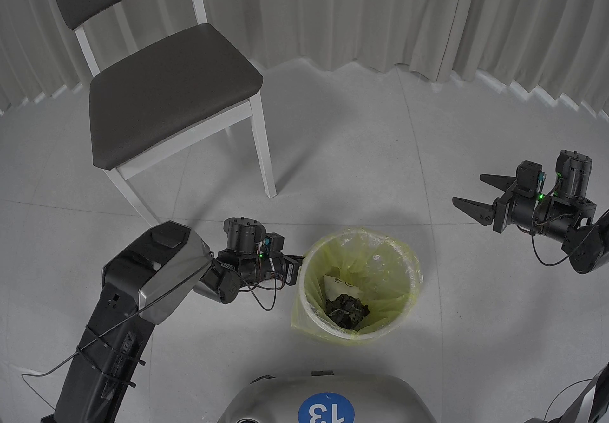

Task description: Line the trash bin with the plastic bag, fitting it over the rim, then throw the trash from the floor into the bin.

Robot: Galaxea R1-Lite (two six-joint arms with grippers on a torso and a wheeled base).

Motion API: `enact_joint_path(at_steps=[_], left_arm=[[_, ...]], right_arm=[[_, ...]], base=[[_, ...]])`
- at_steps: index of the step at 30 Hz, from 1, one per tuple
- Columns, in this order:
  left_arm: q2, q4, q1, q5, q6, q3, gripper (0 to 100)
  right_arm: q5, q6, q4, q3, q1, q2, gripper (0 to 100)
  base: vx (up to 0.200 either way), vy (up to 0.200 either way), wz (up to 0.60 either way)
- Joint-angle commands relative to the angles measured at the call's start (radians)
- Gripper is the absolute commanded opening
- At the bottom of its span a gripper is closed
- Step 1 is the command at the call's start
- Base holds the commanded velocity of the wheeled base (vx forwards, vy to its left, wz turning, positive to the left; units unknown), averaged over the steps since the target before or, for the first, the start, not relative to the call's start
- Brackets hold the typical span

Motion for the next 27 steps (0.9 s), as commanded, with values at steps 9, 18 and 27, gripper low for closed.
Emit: enact_joint_path(at_steps=[9,18,27], left_arm=[[0.064,-0.005,0.005,0.001,0.011,-0.074,0],[0.068,-0.008,0.005,0.001,-0.001,-0.077,100],[0.059,-0.040,0.043,0.003,0.002,-0.060,100]], right_arm=[[0.000,0.001,-0.002,-0.006,0.000,0.040,100],[0.000,0.000,-0.002,-0.003,-0.002,0.044,100],[0.000,0.001,-0.011,-0.008,-0.003,0.063,100]], base=[[0.000,0.000,0.00],[0.000,0.000,0.00],[0.000,0.000,0.00]])
